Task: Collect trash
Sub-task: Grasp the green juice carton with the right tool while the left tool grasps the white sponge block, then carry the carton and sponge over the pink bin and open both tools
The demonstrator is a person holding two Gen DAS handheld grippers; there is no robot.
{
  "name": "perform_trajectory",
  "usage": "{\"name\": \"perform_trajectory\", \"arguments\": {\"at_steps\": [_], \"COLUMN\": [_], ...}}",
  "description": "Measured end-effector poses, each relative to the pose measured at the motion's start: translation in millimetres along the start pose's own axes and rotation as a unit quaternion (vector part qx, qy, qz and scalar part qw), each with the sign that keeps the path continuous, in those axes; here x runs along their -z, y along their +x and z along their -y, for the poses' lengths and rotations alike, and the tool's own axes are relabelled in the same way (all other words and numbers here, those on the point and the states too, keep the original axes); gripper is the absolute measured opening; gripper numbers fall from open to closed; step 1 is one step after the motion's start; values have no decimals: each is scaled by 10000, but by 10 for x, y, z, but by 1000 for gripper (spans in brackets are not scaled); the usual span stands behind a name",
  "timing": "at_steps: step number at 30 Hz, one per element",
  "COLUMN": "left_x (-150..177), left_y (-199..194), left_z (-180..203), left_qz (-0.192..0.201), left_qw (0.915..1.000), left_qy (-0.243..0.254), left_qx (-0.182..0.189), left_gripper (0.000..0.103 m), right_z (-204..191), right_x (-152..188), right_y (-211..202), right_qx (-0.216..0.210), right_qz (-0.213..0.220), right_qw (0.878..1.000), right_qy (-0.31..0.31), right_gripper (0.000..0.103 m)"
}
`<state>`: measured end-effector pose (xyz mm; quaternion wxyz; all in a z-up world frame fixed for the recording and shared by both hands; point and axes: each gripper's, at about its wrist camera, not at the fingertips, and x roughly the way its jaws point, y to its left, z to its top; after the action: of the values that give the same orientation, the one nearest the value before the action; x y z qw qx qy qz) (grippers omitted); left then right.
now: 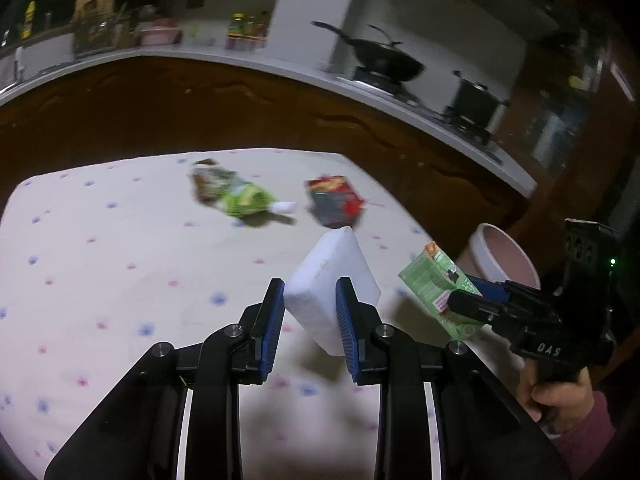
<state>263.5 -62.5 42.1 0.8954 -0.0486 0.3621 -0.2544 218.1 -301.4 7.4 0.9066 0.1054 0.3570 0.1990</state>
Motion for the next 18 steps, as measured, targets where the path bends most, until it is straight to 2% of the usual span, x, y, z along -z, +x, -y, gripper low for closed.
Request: {"name": "perform_trajectory", "arguments": {"at_steps": [3, 12, 18], "left_x": [23, 130, 122], "left_y": [48, 188, 297], "left_z": [244, 950, 1389], "left_qz": [-26, -134, -196], "left_qw": [9999, 9978, 9956], "left_qy": [62, 225, 419], "left_qx": [136, 608, 811], "left_gripper": [25, 25, 25], "right_z": [164, 728, 1005], "right_x": [68, 373, 478], "right_y": [-240, -1030, -1364], "right_qx": [42, 662, 913], "right_qz": [148, 651, 883], "right_qw": [9997, 9926, 9862], "right_qy": [214, 786, 1065], "right_gripper": [48, 48, 48]}}
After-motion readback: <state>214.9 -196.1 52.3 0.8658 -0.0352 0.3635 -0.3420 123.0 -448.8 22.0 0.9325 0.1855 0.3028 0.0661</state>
